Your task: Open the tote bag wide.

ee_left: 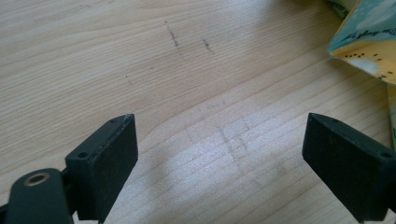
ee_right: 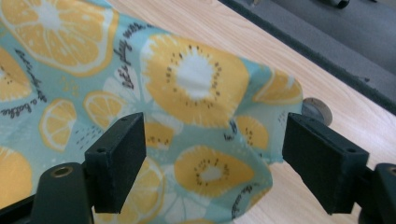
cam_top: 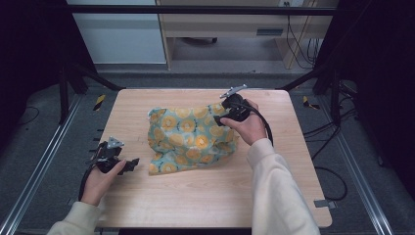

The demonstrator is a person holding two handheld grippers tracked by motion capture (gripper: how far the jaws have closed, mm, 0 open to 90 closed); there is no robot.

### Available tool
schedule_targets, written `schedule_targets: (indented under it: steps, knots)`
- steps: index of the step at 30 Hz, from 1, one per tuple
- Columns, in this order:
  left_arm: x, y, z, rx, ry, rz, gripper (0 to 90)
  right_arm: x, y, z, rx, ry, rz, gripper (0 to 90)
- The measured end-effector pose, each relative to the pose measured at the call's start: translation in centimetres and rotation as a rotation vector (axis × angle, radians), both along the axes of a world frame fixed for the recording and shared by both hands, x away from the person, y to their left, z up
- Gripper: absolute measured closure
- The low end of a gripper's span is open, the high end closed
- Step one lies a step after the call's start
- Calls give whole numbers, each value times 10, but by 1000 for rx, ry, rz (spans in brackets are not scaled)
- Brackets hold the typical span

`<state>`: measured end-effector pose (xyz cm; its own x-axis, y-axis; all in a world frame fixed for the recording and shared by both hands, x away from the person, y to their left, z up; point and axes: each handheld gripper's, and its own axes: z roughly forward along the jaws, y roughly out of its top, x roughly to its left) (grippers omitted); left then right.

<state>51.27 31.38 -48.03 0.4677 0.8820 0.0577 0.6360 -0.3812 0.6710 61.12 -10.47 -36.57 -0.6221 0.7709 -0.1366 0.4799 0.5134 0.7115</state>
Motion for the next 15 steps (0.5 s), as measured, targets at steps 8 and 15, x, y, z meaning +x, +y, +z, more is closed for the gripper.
schedule_targets:
  steps: [8,15]
  knots:
    - [0,-1,0,3,0,-5,104,1,6,-3,-23,-6,59,652]
    - [0,-1,0,2,1,-6,104,-4,4,2,-4,-10,60,900]
